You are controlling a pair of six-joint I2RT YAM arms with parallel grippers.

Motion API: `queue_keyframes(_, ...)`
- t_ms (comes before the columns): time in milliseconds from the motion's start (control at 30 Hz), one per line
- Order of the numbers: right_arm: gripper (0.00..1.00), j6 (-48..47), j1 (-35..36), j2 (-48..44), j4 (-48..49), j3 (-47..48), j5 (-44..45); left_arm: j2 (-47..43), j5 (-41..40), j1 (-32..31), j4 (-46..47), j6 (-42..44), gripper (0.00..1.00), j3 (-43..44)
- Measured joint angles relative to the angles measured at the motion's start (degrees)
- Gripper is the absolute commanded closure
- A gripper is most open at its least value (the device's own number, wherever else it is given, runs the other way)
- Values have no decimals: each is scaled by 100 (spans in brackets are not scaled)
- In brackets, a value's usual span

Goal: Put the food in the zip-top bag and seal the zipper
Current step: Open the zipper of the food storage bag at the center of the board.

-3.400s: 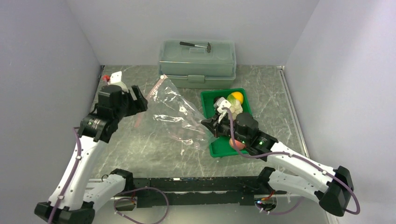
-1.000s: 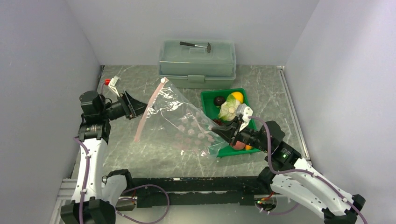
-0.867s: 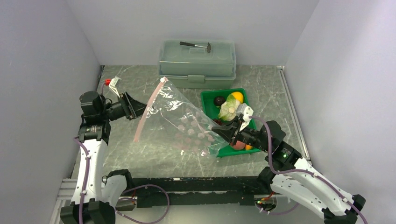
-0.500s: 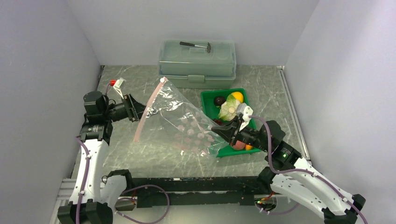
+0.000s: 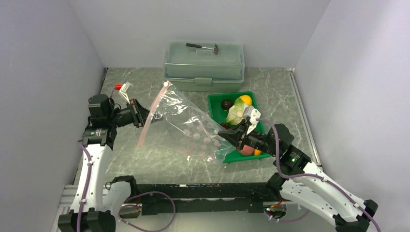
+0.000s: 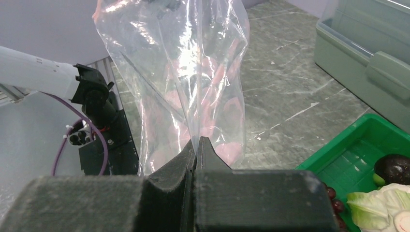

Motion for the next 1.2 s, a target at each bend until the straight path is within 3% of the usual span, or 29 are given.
queue_keyframes(167,100,0,0,24,74,0,2,2,-155,-9,-232,160,81,210)
queue_keyframes(267,100,-2,0,26,72,0,4,2,-245,-9,-319,212,80,236)
queue_keyframes(433,100,-2,0,24,70,0,4,2,-293,-9,-361,221,82,236)
queue_keyframes(567,100,-2,0,24,70,0,4,2,-291,-9,-365,238,100,238)
queue_keyframes(767,100,-2,0,24,72,0,7,-7,-293,-9,-363,269,100,240)
queue_keyframes(900,86,24,0,70,94,-2,28,-66,-498,-9,-623,356,100,435)
queue_keyframes(1067,55,85,0,302,245,-2,76,-74,-1080,-11,-1191,649,100,1163)
queue_keyframes(1200,44,92,0,595,251,0,234,-76,-1464,-11,-1513,855,100,1609)
